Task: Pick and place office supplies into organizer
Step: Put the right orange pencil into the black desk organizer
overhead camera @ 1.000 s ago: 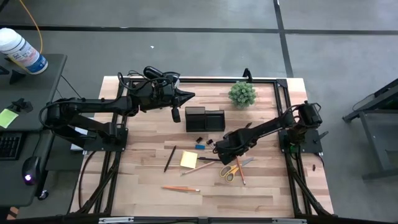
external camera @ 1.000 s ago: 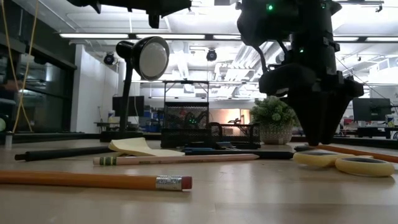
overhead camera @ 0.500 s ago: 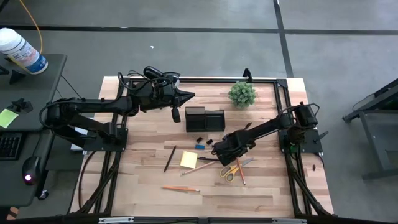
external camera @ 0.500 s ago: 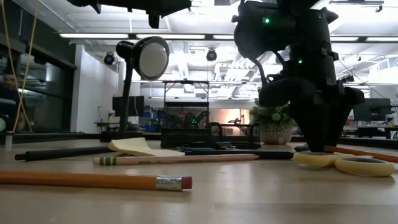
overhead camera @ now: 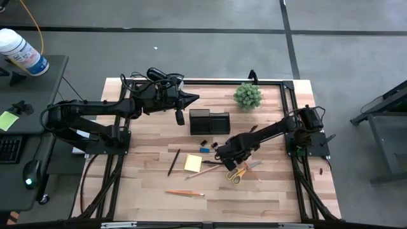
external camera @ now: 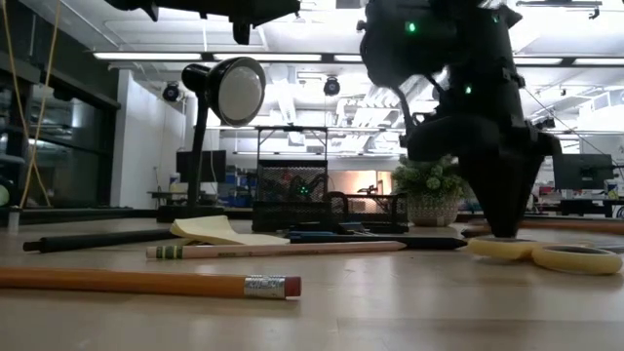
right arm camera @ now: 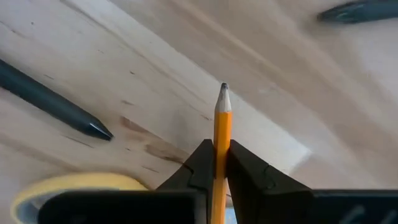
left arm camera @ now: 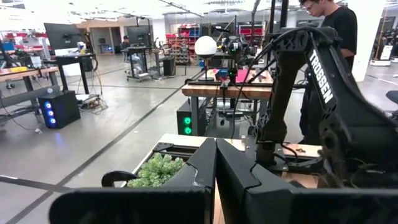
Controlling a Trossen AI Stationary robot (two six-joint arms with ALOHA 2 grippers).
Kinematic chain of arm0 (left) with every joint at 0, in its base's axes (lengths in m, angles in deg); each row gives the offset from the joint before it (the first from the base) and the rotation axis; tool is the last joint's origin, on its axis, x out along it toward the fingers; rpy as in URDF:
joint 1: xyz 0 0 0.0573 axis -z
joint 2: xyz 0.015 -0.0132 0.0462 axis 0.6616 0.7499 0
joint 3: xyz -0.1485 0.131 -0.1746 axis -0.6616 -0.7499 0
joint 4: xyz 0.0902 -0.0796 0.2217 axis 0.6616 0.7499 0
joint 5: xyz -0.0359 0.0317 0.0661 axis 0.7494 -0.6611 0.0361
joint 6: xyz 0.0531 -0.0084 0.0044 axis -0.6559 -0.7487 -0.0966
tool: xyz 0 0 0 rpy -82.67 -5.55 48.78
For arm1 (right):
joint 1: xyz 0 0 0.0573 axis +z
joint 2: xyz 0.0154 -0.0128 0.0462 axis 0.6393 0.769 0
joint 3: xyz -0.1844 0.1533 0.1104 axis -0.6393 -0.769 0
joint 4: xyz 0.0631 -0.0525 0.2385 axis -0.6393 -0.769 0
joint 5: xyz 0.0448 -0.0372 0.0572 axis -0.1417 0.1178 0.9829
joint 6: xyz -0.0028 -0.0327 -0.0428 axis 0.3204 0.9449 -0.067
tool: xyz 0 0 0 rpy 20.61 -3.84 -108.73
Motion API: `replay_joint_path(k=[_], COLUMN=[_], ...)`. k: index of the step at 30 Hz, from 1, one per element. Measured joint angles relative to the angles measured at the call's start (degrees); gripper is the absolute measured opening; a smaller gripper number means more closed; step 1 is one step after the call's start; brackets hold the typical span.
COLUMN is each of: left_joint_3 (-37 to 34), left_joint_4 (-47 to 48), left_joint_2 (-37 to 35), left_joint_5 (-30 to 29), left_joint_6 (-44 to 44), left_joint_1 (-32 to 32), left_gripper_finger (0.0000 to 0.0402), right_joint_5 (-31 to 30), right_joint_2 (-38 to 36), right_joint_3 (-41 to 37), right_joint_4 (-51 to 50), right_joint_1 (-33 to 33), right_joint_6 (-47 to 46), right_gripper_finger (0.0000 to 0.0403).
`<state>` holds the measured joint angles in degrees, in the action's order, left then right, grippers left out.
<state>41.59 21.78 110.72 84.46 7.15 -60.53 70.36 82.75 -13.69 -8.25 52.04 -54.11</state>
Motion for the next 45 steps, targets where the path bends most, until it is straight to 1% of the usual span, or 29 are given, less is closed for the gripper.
replay_joint_path(k=[4, 8, 12, 17, 20, 22, 24, 27, 30, 34, 37, 41, 43, 45], left_joint_3=[0.0, 0.0, 0.0, 0.0, 0.0, 0.0, 0.0, 0.0, 0.0, 0.0, 0.0, 0.0, 0.0, 0.0], left_joint_4=[0.0, 0.0, 0.0, 0.3, 1.1, 3.1, 7.0, 13.6, 19.5, 24.3, 25.5, 25.9, 25.9, 26.0], left_joint_2=[0.0, 0.0, -0.1, -0.9, -3.4, -5.6, -8.2, -12.3, -16.0, -19.3, -20.5, -20.6, -20.6, -20.6], left_joint_5=[0.4, 5.2, 11.6, 21.2, 24.1, 24.5, 24.4, 23.0, 19.4, 14.9, 12.3, 12.0, 12.0, 12.0], left_joint_6=[0.0, 0.0, -0.8, -0.9, -1.7, -3.7, -6.0, -9.5, -12.7, -14.0, -14.3, -15.4, -15.5, -15.5], left_joint_1=[0.0, 0.0, 0.0, 0.0, 0.0, 0.0, 0.0, 0.0, 0.0, 0.0, 0.0, 0.0, 0.0, 0.0], left_gripper_finger=[0.0001, 0.0001, 0.0001, 0.0001, 0.0000, 0.0000, 0.0000, 0.0000, 0.0000, 0.0000, 0.0000, 0.0000, 0.0000, 0.0000], right_joint_5=[-2.6, -7.6, -15.6, -25.6, -30.8, -33.5, -34.7, -33.5, -31.1, -30.7, -29.3, -29.9, -29.8, -29.8], right_joint_2=[0.0, -0.1, -0.1, -0.2, -0.2, -0.2, -0.3, -0.3, -0.3, -0.3, -0.3, -0.1, 0.0, 0.1], right_joint_3=[4.9, 11.3, 18.5, 27.2, 31.1, 33.0, 34.1, 34.4, 33.8, 33.1, 33.1, 32.0, 29.6, 26.4], right_joint_4=[-4.1, -7.3, -11.2, -15.0, -16.0, -15.2, -11.8, -2.1, 9.4, 22.5, 29.9, 37.5, 40.9, 44.9], right_joint_1=[-0.4, -1.2, -3.5, -7.8, -10.8, -13.0, -15.3, -18.3, -20.4, -21.2, -21.3, -21.2, -21.2, -21.2], right_joint_6=[4.4, 8.5, 14.6, 23.1, 27.3, 30.1, 32.4, 34.5, 35.5, 39.2, 45.2, 52.1, 51.9, 49.7], right_gripper_finger=[0.0020, 0.0020, 0.0020, 0.0020, 0.0020, 0.0020, 0.0020, 0.0020, 0.0020, 0.0020, 0.0020, 0.0020, 0.0020, 0.0020])
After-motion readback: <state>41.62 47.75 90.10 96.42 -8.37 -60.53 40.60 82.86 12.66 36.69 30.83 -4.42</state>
